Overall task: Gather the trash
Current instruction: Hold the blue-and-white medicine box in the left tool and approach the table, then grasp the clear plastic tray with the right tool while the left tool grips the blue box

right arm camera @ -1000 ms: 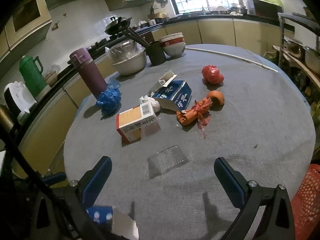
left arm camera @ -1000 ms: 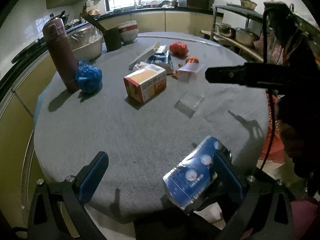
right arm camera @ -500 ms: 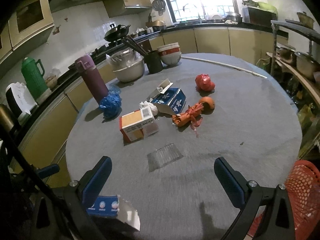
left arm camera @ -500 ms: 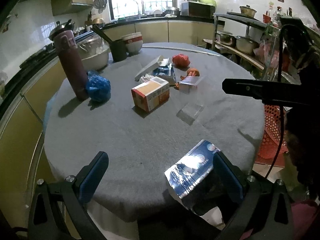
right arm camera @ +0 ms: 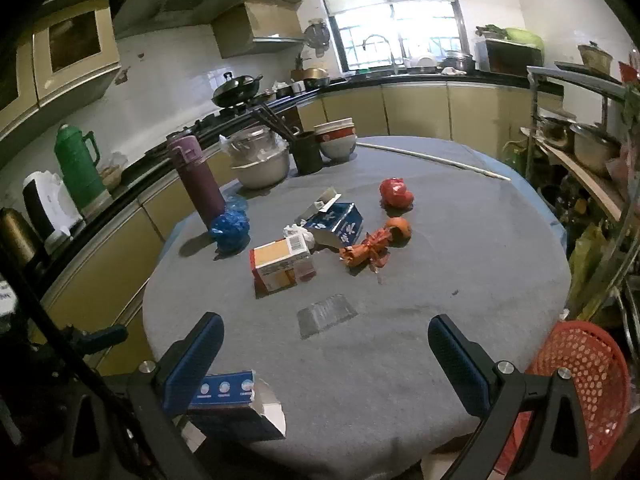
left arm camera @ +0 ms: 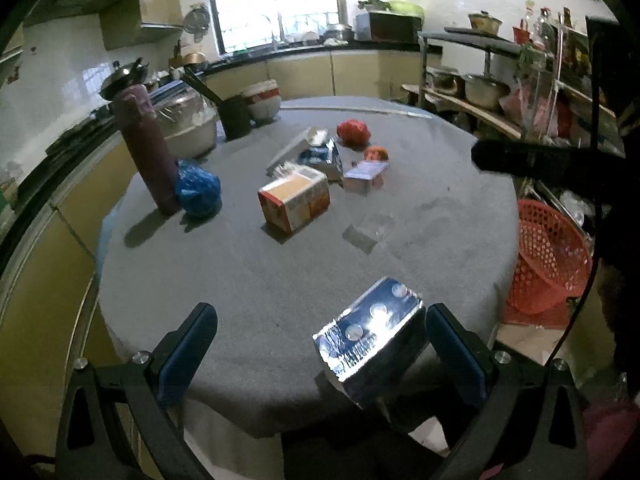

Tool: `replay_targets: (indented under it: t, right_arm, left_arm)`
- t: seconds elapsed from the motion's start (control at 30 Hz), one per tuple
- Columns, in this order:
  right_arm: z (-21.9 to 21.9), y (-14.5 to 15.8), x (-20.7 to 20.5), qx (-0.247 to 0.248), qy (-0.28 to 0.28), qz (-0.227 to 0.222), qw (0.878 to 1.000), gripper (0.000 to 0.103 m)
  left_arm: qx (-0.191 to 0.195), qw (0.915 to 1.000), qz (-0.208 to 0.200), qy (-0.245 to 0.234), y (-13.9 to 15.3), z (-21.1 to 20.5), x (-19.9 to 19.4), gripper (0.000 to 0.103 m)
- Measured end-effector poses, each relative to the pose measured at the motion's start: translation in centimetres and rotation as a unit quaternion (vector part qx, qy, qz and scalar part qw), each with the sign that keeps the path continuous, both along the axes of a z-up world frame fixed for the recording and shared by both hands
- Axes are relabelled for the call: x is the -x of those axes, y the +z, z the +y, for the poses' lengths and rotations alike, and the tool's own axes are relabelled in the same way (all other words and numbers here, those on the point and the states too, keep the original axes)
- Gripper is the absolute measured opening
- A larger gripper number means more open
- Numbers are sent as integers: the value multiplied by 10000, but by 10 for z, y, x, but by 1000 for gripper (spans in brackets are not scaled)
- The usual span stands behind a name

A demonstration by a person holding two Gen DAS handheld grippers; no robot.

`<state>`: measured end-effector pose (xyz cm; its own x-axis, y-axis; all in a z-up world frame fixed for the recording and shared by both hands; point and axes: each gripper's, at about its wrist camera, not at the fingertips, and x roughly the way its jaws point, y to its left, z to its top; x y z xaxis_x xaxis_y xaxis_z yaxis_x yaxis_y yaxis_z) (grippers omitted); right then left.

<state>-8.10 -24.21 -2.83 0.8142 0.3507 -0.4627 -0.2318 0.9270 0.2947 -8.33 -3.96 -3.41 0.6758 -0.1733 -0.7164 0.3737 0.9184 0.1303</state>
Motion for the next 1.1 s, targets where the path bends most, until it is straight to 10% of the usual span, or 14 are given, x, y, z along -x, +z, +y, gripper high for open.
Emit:
replay_targets:
  t: [0.73, 0.87, 1.1]
  right_arm:
    - [51, -56, -139, 367, 648, 667, 9950, 99]
    - [51, -66, -151, 134, 689, 875, 9937, 57]
    - [36, -63, -137, -260, 682, 759, 9944, 55]
  left_arm:
    - [1067, 9878, 1099, -291, -50, 17, -50, 101]
    - [1139, 9860, 1149, -409, -51, 14, -48, 81]
    - [1012, 9869, 1090, -618, -48, 3, -44, 42]
